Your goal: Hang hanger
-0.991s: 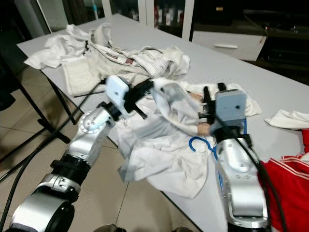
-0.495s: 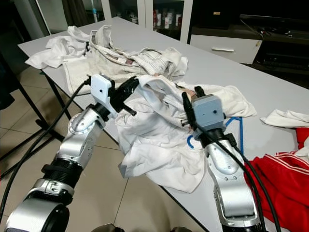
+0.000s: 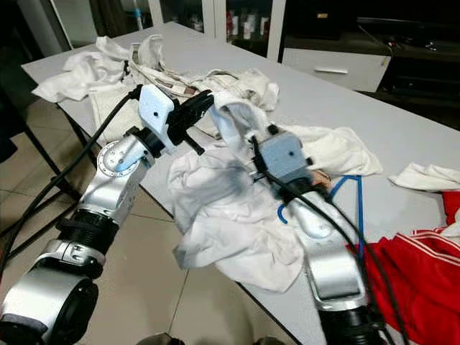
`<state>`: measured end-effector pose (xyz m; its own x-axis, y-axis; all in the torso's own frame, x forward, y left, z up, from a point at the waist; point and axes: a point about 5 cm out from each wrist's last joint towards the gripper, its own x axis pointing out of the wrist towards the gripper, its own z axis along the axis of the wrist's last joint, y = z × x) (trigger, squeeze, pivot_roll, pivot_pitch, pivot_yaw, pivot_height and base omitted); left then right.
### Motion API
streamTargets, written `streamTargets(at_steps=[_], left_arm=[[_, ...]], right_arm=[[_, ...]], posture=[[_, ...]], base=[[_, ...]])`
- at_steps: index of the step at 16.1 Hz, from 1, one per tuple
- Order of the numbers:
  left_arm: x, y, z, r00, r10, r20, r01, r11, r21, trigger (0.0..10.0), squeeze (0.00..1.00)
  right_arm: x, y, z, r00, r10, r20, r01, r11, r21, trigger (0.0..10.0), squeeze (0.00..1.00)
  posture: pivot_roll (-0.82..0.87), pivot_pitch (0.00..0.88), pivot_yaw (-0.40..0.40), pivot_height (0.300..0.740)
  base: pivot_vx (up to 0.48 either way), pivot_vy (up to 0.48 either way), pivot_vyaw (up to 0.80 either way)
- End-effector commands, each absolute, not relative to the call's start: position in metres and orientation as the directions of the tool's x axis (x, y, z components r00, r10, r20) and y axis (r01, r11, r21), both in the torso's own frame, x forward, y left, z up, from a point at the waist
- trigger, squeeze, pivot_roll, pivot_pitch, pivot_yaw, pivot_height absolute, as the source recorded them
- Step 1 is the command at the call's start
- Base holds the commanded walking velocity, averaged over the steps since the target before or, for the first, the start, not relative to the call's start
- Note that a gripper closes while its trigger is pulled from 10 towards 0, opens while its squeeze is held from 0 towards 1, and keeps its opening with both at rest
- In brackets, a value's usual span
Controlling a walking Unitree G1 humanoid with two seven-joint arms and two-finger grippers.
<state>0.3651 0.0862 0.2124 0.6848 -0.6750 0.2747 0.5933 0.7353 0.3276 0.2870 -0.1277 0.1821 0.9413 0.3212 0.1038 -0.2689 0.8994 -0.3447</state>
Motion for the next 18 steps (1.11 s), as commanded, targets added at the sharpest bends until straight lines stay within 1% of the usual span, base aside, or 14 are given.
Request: streamTargets(at_steps=[1, 3, 4, 5, 6, 7, 11, 14, 18], left_arm=[[0.367, 0.089, 0.220, 0.684, -0.669, 0.292, 0.575, 0.740, 0.349, 10.0, 0.00], [0.368, 0.089, 0.224, 0.680, -0.667, 0.306, 0.570, 0.742, 0.352, 10.0, 0.00], [0.367, 0.089, 0.224, 0.674, -0.671, 0.308, 0.574, 0.739, 0.353, 10.0, 0.00], [0.367, 0.088, 0.223, 0.673, -0.673, 0.307, 0.576, 0.737, 0.354, 10.0, 0.00], [0.366, 0.088, 0.220, 0.672, -0.676, 0.304, 0.579, 0.735, 0.353, 10.0, 0.00], [0.365, 0.087, 0.218, 0.671, -0.677, 0.304, 0.583, 0.734, 0.349, 10.0, 0.00], [0.362, 0.085, 0.213, 0.672, -0.676, 0.302, 0.589, 0.735, 0.336, 10.0, 0.00], [0.361, 0.085, 0.212, 0.674, -0.673, 0.303, 0.588, 0.738, 0.331, 10.0, 0.00], [0.361, 0.084, 0.215, 0.670, -0.676, 0.308, 0.590, 0.736, 0.332, 10.0, 0.00]], right_arm=[[0.289, -0.125, 0.184, 0.935, 0.341, 0.097, -0.292, 0.897, -0.333, 10.0, 0.00], [0.299, -0.125, 0.177, 0.951, 0.305, 0.044, -0.269, 0.892, -0.364, 10.0, 0.00], [0.307, -0.128, 0.176, 0.965, 0.263, 0.026, -0.234, 0.898, -0.373, 10.0, 0.00], [0.308, -0.129, 0.176, 0.968, 0.251, 0.022, -0.226, 0.901, -0.370, 10.0, 0.00], [0.311, -0.132, 0.177, 0.973, 0.232, 0.017, -0.210, 0.908, -0.362, 4.7, 0.00], [0.313, -0.136, 0.177, 0.978, 0.210, 0.013, -0.192, 0.916, -0.353, 0.0, 0.00], [0.316, -0.149, 0.181, 0.990, 0.133, 0.036, -0.112, 0.928, -0.354, 0.0, 0.00], [0.321, -0.172, 0.198, 0.991, -0.026, 0.128, 0.068, 0.940, -0.335, 0.0, 0.00], [0.326, -0.185, 0.220, 0.972, -0.076, 0.221, 0.154, 0.919, -0.364, 0.0, 0.00]], posture=[[-0.05, 0.000, 0.045, 0.723], [-0.04, 0.000, 0.042, 0.723], [-0.04, 0.000, 0.043, 0.723], [-0.04, 0.000, 0.044, 0.723], [-0.04, 0.000, 0.044, 0.723], [-0.03, 0.000, 0.040, 0.723], [-0.03, 0.000, 0.035, 0.723], [-0.03, 0.000, 0.034, 0.723], [-0.04, 0.000, 0.037, 0.723]], base=[[0.000, 0.000, 0.00], [0.000, 0.000, 0.00], [0.000, 0.000, 0.00], [0.000, 0.000, 0.00], [0.000, 0.000, 0.00], [0.000, 0.000, 0.00], [0.000, 0.000, 0.00], [0.000, 0.000, 0.00], [0.000, 0.000, 0.00]])
